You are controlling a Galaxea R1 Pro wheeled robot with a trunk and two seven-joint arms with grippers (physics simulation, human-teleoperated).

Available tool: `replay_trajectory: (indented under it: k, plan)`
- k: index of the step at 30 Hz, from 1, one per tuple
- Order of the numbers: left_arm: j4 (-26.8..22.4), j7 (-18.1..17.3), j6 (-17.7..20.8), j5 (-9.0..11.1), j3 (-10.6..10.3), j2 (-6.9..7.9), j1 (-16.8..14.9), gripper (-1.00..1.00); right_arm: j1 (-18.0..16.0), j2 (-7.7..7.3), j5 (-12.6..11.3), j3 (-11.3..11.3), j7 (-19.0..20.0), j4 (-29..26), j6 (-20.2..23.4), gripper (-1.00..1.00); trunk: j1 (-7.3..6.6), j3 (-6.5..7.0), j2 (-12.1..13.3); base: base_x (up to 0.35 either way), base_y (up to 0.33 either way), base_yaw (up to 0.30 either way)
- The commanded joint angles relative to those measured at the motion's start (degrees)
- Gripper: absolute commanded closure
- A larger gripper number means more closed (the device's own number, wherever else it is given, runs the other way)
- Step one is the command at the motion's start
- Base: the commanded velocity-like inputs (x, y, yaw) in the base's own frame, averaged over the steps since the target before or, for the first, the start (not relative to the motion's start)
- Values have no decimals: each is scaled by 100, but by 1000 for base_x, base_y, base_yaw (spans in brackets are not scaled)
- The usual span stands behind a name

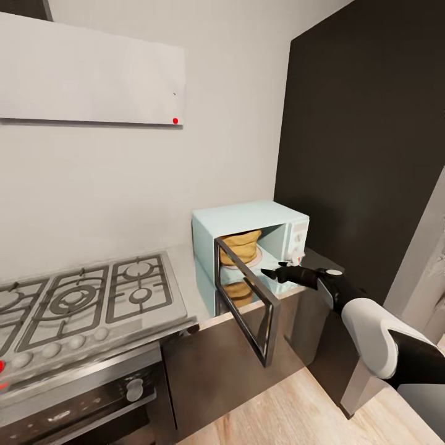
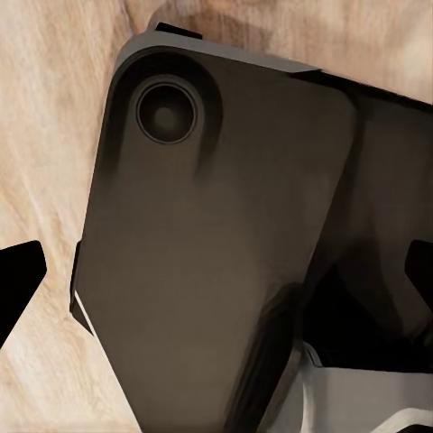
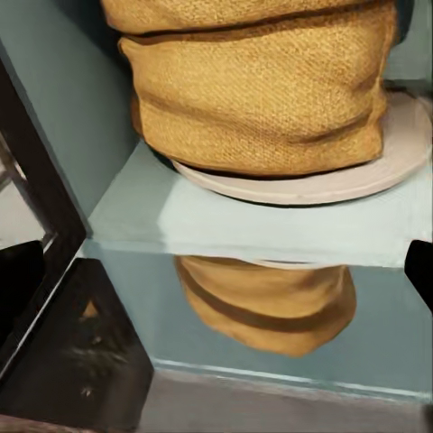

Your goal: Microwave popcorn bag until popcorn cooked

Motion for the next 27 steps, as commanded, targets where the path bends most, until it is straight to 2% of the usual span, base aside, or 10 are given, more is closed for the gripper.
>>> replay_trajectory:
  k: [1,3,4,8,9,13,17,19,22,27]
  plan:
    - [-8,2,-9,24,7,-1,2,-100,-4,-92,90,-48,31,-4,8,-100,1,-6,-4,-2,0,0]
    - [-8,2,-9,24,5,-1,0,-100,-4,-276,134,-52,25,6,15,-100,1,-6,-4,-1,0,0]
    - [-8,2,-9,24,4,-1,1,-100,-4,-451,144,-53,24,43,26,-100,1,-6,-4,0,0,0]
    - [-8,2,-10,24,6,-1,1,-100,4,-734,129,-58,6,145,41,-100,1,-6,-4,0,0,0]
    - [-8,2,-9,24,5,-1,2,-100,75,-900,127,-61,-23,246,45,-100,1,-6,-4,0,0,0]
    - [-8,2,-12,30,5,-1,1,-100,158,-1049,126,-60,-251,616,47,-100,1,-6,-4,0,0,0]
    - [-8,2,-12,32,6,6,-1,-100,214,-1215,131,-55,-786,1239,30,-100,1,-6,-4,0,0,0]
    - [-13,2,-16,42,6,14,1,-100,501,-1298,134,-54,-1092,1436,23,-100,1,-6,-4,0,0,0]
    - [-16,2,-17,143,7,16,1,-100,1289,-1322,147,-54,-1586,1491,-19,-100,1,-6,-4,0,0,0]
    - [-17,2,-17,179,7,11,1,-100,1947,-1330,148,-54,-1869,1502,-40,-100,1,-6,-4,0,0,0]
